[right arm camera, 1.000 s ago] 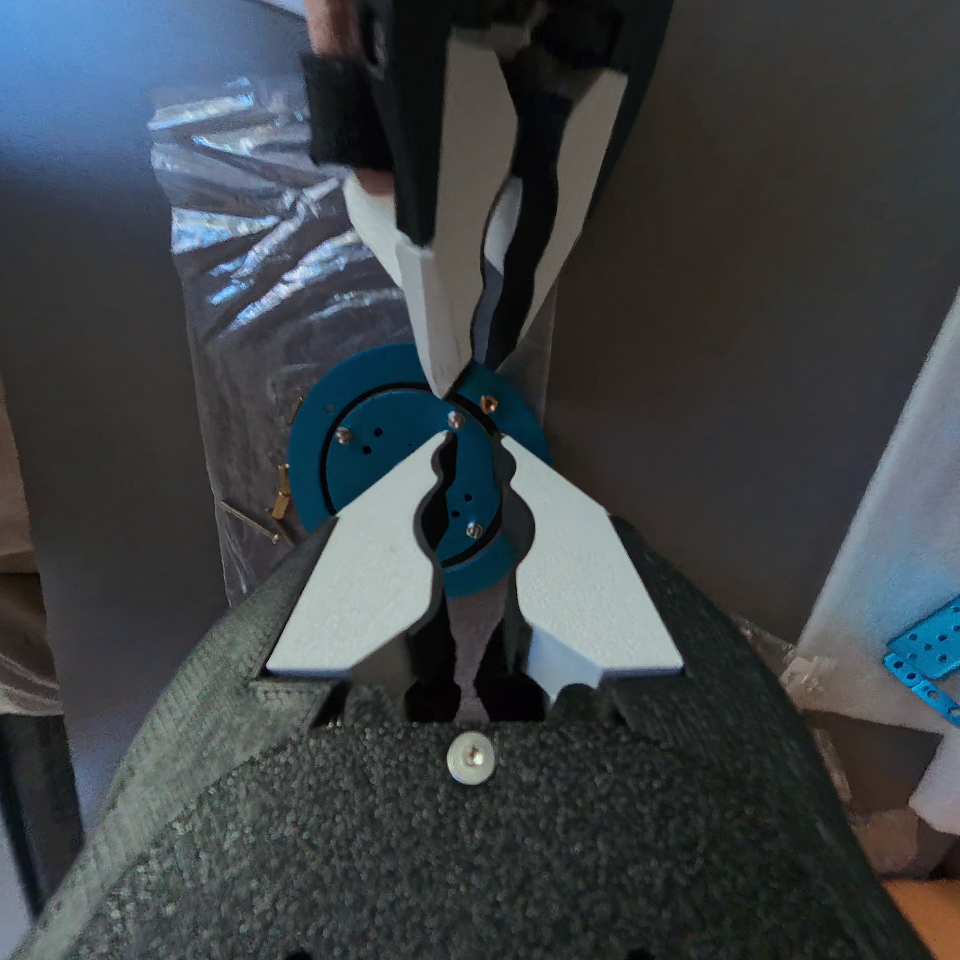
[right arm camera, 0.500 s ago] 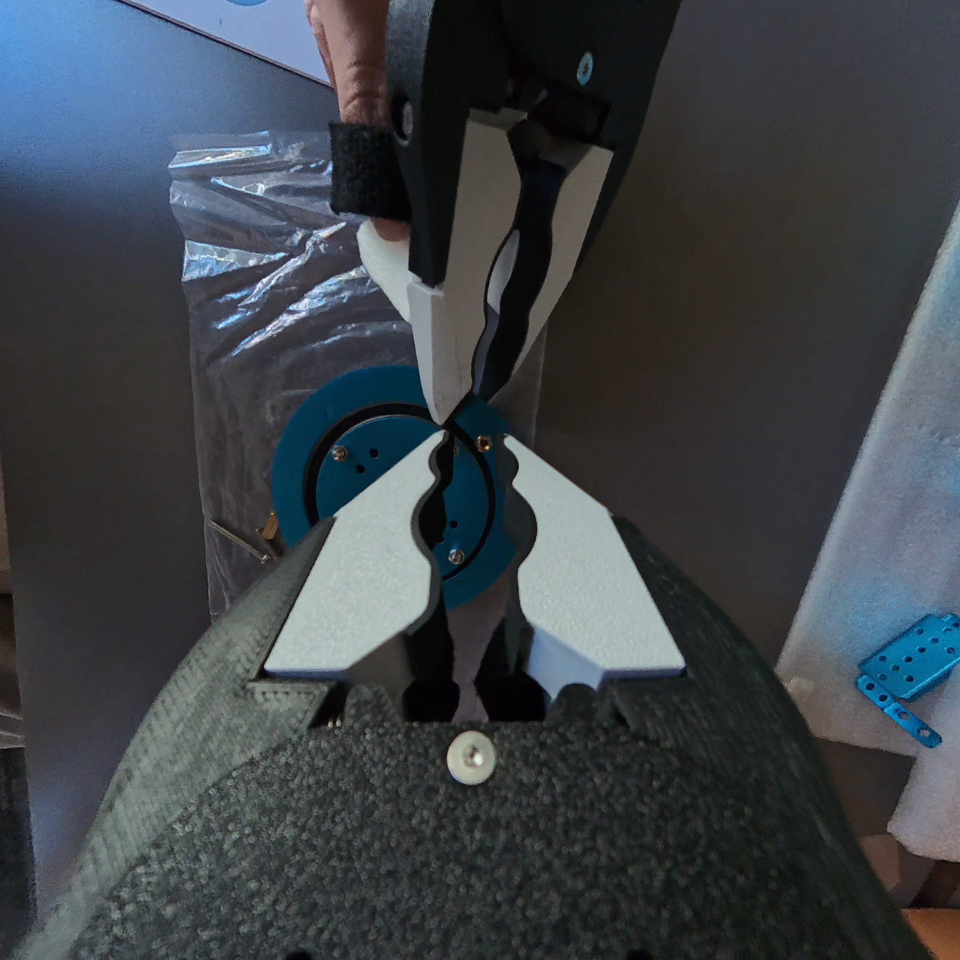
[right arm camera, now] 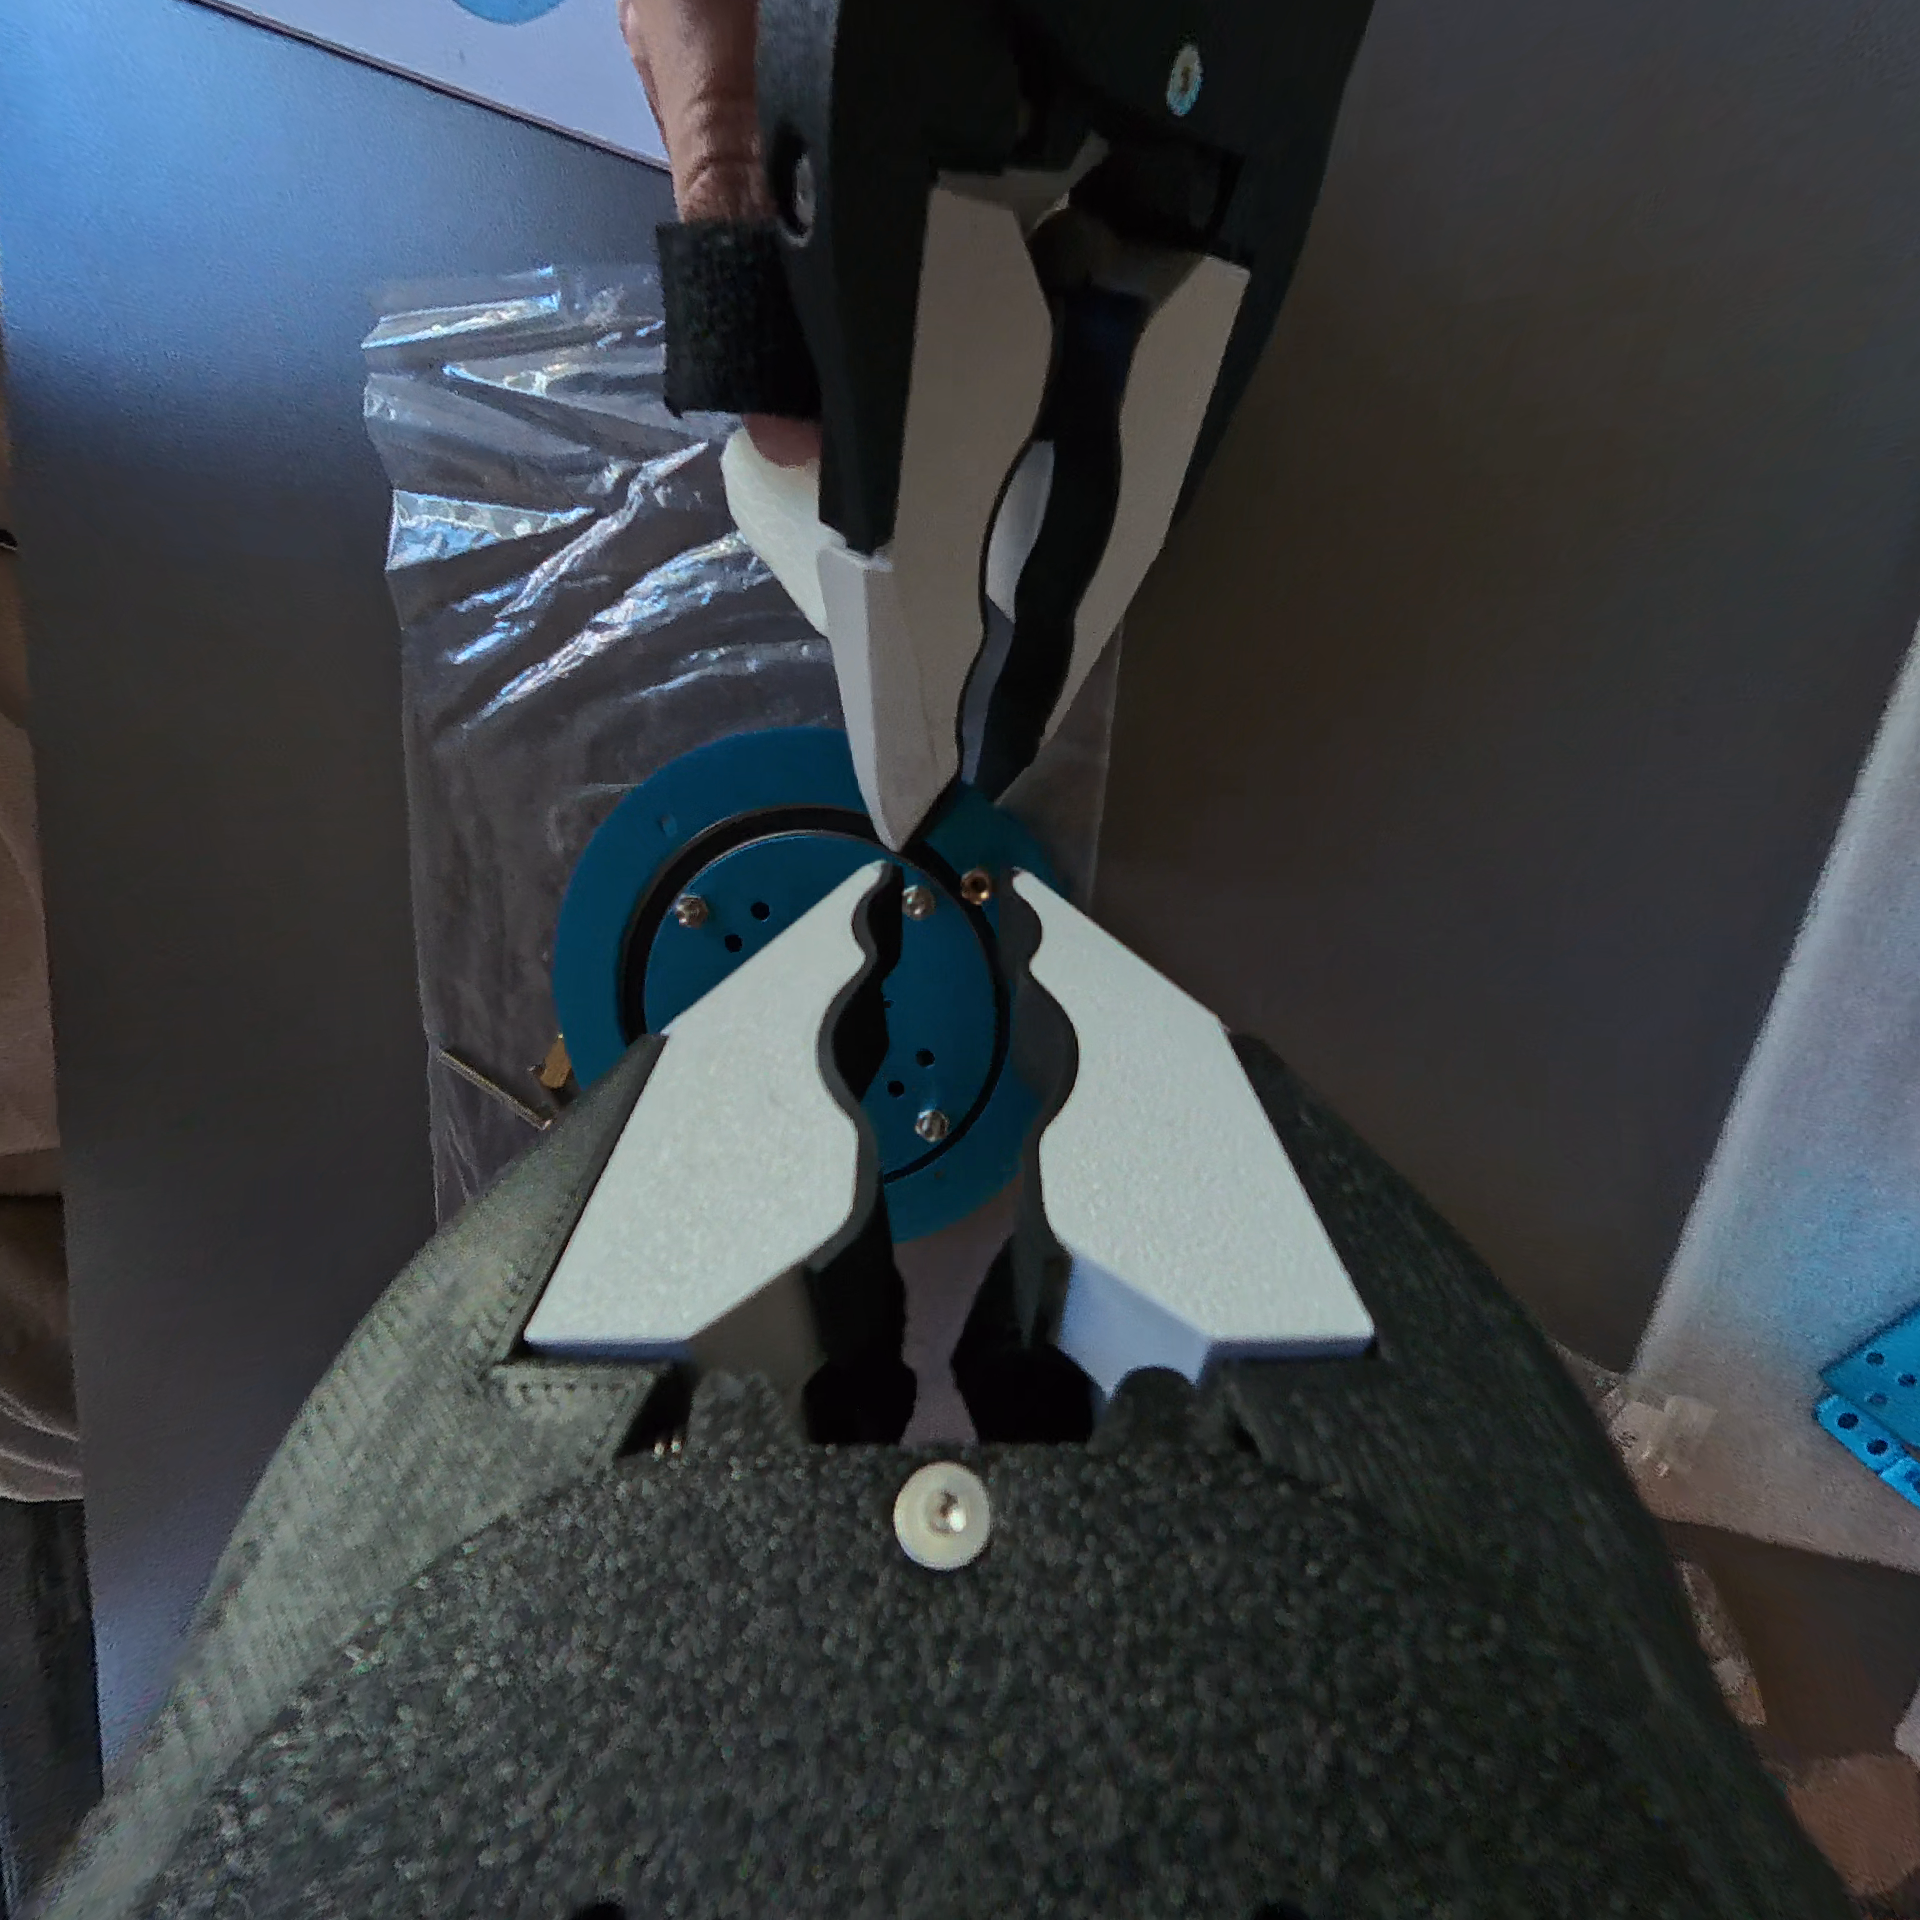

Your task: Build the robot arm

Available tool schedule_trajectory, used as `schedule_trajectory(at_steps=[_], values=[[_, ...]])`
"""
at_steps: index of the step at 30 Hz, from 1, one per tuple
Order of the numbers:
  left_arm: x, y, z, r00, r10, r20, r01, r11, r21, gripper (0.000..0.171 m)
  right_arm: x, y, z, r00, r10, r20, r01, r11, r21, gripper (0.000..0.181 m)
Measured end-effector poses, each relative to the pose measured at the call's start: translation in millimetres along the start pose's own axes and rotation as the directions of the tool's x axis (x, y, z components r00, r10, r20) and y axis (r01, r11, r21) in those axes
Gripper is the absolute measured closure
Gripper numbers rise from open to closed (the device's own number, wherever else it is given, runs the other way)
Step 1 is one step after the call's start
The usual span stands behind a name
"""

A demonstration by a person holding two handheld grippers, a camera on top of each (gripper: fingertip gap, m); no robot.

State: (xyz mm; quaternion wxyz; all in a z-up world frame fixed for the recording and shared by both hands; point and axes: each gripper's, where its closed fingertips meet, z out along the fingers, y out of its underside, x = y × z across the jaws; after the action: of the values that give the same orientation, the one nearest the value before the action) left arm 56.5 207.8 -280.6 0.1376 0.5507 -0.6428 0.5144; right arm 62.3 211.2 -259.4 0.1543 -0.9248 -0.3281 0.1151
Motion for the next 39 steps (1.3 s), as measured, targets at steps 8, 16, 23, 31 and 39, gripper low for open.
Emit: schedule_trajectory(at_steps=[8,16,23,31,39], values=[[0.1,0.1,0.2,1.0,-0.001,-0.003,0.001,1.0,-0.002,0.149,-1.0,7.6,-6.9,1.0,0.029,-0.003,-0.029,0.999,0.016,0.165],[0.2,0.1,0.2,1.0,0.0,-0.001,0.0,1.0,-0.002,0.149,-5.2,8.8,-0.6,1.0,0.02,0.008,-0.02,1.0,0.003,0.162],[0.2,0.2,0.2,1.0,0.001,0.0,-0.001,1.0,-0.002,0.149,1.0,-3.9,3.8,1.0,-0.003,-0.023,0.004,0.999,0.043,0.154],[0.3,0.4,0.2,1.0,0.002,-0.002,-0.002,1.0,-0.004,0.149,-7.2,12.8,1.2,0.999,0.043,0.031,-0.044,0.999,0.013,0.162],[0.3,0.3,0.3,1.0,0.0,-0.003,0.0,1.0,-0.004,0.149,-2.7,-4.3,9.4,1.0,0.014,0.018,-0.015,0.998,0.061,0.155]])
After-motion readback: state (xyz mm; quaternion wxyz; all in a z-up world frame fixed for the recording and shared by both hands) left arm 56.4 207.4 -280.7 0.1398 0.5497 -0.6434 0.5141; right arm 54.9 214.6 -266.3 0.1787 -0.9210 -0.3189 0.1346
